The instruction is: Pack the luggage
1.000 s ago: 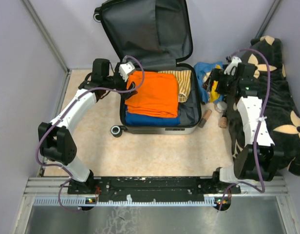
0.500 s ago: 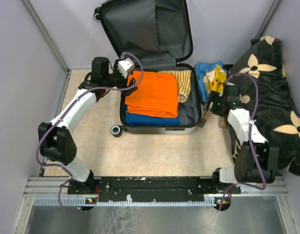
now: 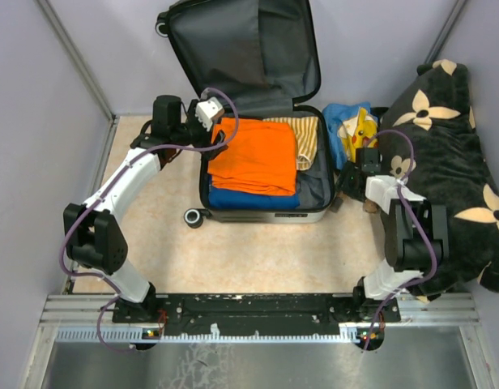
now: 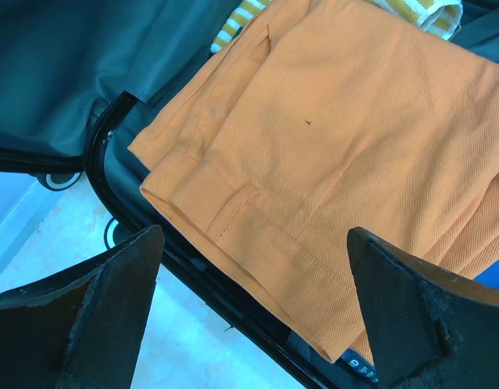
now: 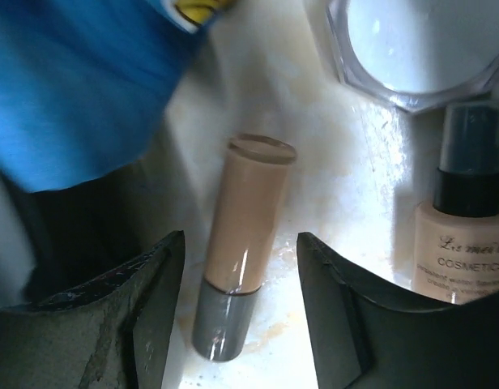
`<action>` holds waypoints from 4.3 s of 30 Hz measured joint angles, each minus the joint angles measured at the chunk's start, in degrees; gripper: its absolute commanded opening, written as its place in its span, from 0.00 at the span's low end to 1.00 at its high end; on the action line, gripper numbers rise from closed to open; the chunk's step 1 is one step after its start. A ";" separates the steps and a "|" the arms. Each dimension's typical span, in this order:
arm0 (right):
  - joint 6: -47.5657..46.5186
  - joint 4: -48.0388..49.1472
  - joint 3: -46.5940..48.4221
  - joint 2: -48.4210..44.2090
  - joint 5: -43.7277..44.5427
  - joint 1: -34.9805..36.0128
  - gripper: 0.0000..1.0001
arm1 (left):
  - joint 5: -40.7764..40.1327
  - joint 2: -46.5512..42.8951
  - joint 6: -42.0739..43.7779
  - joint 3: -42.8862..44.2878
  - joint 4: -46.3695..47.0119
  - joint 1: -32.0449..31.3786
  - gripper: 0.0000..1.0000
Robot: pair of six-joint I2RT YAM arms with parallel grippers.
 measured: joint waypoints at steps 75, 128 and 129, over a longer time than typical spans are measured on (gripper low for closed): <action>-5.09 -15.17 12.13 -6.86 -13.03 15.08 0.78 | 1.42 0.00 -2.23 -2.64 2.71 0.07 1.00; -17.46 -3.13 1.16 5.44 16.02 -3.54 0.23 | 0.94 0.02 -3.54 -3.28 3.80 0.09 1.00; -17.66 -3.10 1.18 5.27 15.61 -3.56 0.21 | 0.92 0.02 -3.54 -3.28 3.80 0.09 1.00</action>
